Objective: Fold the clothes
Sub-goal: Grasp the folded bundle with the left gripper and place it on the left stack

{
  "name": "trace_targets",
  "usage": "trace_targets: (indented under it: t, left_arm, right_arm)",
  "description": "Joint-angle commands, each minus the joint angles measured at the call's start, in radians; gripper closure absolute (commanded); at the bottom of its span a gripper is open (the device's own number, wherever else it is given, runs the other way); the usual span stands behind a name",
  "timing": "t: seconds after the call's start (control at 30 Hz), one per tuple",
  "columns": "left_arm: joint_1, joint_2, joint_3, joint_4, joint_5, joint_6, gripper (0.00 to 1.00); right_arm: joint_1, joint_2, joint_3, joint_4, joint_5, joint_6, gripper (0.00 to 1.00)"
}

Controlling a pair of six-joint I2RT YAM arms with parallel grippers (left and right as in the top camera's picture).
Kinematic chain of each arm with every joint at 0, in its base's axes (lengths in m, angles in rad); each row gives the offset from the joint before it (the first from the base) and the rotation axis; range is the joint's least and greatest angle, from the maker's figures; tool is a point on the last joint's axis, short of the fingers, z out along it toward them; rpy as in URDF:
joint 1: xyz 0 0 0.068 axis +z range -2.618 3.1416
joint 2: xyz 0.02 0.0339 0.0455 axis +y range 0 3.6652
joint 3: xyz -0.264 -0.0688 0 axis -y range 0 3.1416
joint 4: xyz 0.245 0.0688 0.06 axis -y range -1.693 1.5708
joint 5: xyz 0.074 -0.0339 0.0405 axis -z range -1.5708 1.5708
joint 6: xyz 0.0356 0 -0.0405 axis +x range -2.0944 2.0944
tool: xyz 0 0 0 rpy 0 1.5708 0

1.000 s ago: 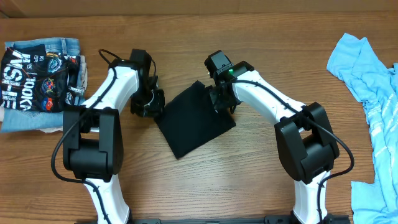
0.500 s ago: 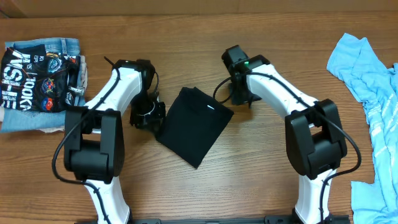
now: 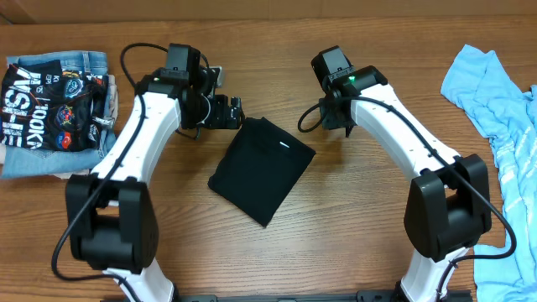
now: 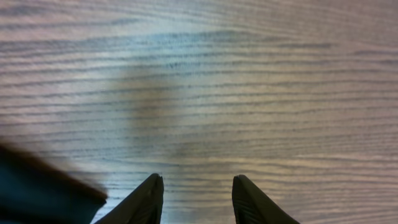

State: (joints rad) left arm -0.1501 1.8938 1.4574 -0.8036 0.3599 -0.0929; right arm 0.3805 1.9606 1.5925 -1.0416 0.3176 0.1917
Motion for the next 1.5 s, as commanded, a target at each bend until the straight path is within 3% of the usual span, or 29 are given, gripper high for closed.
trace_targets:
  t: [0.0,0.23,0.37,0.47,0.57,0.67,0.9,1.13,1.47]
  left_arm:
    - [-0.002,0.084,0.004,0.021,0.131,0.082,0.06]
    - [-0.005,0.216,0.004,0.099,0.290,0.108,0.10]
    - [-0.031,0.283,0.004,0.100,0.314,0.109,0.23]
    - [-0.049,0.309,0.004,0.099,0.314,0.109,0.44]
    - [-0.066,0.311,0.004,0.100,0.313,0.124,0.82]
    - [-0.069,0.309,0.007,0.106,0.313,0.124,0.96]
    - [-0.038,0.259,0.067,0.050,0.272,0.128,0.96]
    - [0.037,0.035,0.141,-0.083,-0.020,0.123,0.96]
    - [0.216,-0.254,0.145,-0.192,-0.322,0.162,0.96]
  right_arm:
    - [0.001,-0.020,0.019,0.002,-0.005,0.023,0.60]
    - [0.001,-0.020,0.019,-0.009,-0.008,0.023,0.59]
    - [0.001,-0.020,0.019,-0.009,-0.008,0.023,0.59]
    - [0.001,-0.020,0.019,-0.009,-0.008,0.023,0.59]
    - [0.001,-0.020,0.019,-0.011,-0.008,0.023,0.59]
    - [0.001,-0.020,0.019,-0.015,-0.008,0.024,0.59]
    - [0.000,-0.021,0.019,-0.031,-0.004,0.027,0.59]
    - [-0.028,-0.058,0.019,-0.031,-0.004,0.091,0.59]
    - [-0.077,-0.184,0.019,-0.055,-0.004,0.090,0.59]
